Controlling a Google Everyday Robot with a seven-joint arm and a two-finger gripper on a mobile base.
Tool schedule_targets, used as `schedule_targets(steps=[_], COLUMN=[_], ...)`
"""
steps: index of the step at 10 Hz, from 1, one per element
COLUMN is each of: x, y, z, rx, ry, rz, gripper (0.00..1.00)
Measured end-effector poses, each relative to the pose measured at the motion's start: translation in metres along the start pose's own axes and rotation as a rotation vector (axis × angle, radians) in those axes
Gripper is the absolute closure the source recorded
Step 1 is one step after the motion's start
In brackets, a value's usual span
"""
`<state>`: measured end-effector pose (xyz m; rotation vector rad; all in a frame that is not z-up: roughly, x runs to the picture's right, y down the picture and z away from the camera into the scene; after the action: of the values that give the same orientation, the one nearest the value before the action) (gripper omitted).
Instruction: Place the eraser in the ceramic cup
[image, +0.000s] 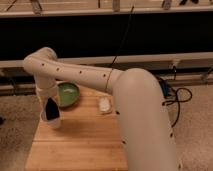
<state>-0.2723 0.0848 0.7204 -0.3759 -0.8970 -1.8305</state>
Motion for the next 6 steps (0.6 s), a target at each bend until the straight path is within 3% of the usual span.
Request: schedule_targets(steps=[4, 6], x=[0.005, 0.006], y=[-0.014, -0.016], z=[0.013, 0.02], rx=[0.009, 0.01], ry=[-0.006, -0.01], rz=[-0.019, -0.017], gripper=[0.25, 0.2])
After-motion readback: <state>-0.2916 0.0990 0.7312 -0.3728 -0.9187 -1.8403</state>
